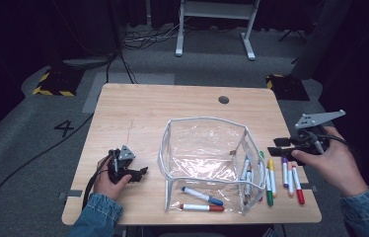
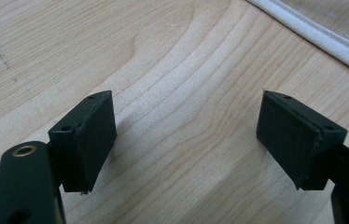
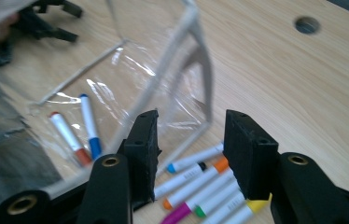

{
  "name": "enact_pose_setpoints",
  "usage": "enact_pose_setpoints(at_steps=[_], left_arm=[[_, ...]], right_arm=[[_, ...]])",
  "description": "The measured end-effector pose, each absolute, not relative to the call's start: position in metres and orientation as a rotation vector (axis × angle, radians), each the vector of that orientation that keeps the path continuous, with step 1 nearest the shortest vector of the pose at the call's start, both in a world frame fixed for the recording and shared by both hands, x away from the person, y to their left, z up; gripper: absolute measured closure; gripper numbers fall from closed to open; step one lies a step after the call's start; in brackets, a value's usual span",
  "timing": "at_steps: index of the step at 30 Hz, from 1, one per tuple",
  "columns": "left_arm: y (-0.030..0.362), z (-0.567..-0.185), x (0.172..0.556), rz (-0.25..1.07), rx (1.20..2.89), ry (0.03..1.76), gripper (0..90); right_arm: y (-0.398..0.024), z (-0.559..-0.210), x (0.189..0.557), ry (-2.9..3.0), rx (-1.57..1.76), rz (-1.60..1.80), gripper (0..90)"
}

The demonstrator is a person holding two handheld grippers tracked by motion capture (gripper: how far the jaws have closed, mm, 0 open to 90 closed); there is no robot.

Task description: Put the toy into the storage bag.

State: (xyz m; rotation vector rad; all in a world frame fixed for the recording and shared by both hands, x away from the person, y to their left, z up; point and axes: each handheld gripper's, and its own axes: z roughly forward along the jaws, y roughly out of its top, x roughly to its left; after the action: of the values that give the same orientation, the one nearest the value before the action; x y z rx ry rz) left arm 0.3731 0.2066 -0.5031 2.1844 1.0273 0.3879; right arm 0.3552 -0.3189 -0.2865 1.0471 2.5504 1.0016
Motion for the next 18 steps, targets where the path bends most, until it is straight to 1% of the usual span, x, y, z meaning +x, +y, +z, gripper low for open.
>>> enact_pose_setpoints(at_steps=[8,18], left_arm=[[0.209,-0.503,0.373,0.390,2.179,1.055,19.0],[0.210,-0.503,0.374,0.388,2.166,1.066,18.7]], right_arm=[[-0.371,-0.312,0.353,2.438,1.260,0.926,57.4],[-0.406,-0.347,0.350,2.336,1.432,0.875,57.8]])
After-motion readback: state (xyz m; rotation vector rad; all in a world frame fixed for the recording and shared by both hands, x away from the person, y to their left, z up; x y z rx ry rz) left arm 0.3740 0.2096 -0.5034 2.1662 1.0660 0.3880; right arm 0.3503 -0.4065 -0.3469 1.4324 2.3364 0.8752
